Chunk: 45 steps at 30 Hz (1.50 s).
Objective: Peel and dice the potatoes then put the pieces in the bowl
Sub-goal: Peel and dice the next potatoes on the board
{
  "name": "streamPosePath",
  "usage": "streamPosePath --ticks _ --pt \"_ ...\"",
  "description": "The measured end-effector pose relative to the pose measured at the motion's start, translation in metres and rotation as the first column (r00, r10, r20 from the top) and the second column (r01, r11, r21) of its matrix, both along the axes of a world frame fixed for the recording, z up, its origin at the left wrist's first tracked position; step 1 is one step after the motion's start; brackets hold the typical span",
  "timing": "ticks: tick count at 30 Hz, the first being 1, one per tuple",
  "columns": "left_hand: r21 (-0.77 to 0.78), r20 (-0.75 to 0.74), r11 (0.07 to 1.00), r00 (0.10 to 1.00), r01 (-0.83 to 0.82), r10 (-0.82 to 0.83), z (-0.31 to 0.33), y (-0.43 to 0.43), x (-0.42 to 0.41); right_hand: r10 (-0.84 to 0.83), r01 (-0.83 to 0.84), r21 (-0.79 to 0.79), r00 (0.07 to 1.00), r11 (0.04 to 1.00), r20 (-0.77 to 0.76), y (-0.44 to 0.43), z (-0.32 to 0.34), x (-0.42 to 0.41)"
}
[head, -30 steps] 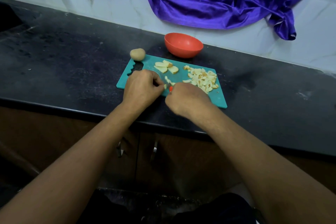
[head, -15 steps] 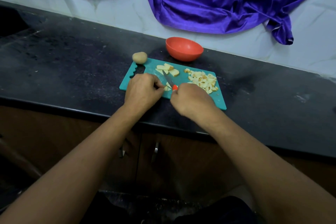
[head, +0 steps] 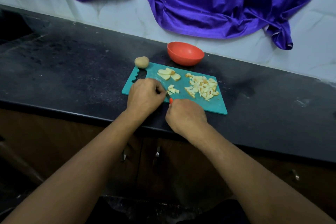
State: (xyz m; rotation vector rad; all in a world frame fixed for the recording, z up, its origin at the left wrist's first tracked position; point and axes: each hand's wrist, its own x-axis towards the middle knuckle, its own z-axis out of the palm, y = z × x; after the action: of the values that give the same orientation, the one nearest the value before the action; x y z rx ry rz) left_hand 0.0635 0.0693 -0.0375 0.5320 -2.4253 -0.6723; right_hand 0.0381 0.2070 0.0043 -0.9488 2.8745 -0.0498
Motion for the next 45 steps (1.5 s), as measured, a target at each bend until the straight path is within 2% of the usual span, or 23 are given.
streamPosePath --ticks 3,6,10,13,16,19,22,25,32,35,39,45 --pt "-0.002 0.013 1.000 1.000 -0.014 0.014 0.000 0.000 -0.001 -0.072 0.130 -0.191 0.956 0.973 0.285 0.012 0.009 -0.016" --pt "0.002 0.020 1.000 0.999 -0.030 0.030 -0.001 0.000 -0.001 -0.094 0.241 -0.308 0.901 0.920 0.424 0.024 0.016 -0.030" --pt "0.026 0.055 0.999 0.998 -0.029 0.028 0.001 -0.002 -0.006 -0.093 0.224 -0.358 0.933 0.907 0.348 0.036 0.014 -0.047" --pt "0.044 0.169 0.999 0.986 0.001 -0.008 0.007 -0.008 -0.014 -0.028 0.130 -0.417 0.970 0.899 0.242 0.043 -0.003 -0.050" --pt "0.026 0.279 0.997 0.957 0.072 -0.077 0.015 -0.015 -0.020 -0.003 0.099 -0.523 0.984 0.846 0.181 0.044 -0.015 -0.050" --pt "0.036 0.377 0.983 0.908 0.181 -0.181 0.024 -0.020 -0.027 -0.014 0.133 -0.672 0.984 0.728 0.180 0.050 -0.022 -0.050" --pt "0.038 0.417 0.971 0.879 0.236 -0.230 0.030 -0.020 -0.035 0.037 0.182 -0.816 0.970 0.549 0.240 0.058 -0.031 -0.051" --pt "-0.005 0.418 0.965 0.877 0.264 -0.238 0.030 -0.014 -0.047 0.085 0.230 -0.870 0.952 0.436 0.295 0.062 -0.036 -0.053" --pt "-0.011 0.365 0.975 0.909 0.220 -0.201 0.033 0.009 -0.082 0.116 0.245 -0.899 0.946 0.363 0.304 0.063 -0.041 -0.056" --pt "0.139 0.259 0.973 0.942 0.183 -0.214 0.035 0.020 -0.099 0.118 0.253 -0.908 0.944 0.334 0.307 0.064 -0.041 -0.056" --pt "0.328 0.101 0.924 0.965 0.199 -0.244 0.037 0.025 -0.108 0.122 0.263 -0.911 0.941 0.319 0.314 0.065 -0.042 -0.056" --pt "0.346 -0.023 0.921 0.983 0.179 -0.182 0.038 -0.001 -0.092 0.122 0.262 -0.910 0.942 0.322 0.314 0.065 -0.042 -0.056"
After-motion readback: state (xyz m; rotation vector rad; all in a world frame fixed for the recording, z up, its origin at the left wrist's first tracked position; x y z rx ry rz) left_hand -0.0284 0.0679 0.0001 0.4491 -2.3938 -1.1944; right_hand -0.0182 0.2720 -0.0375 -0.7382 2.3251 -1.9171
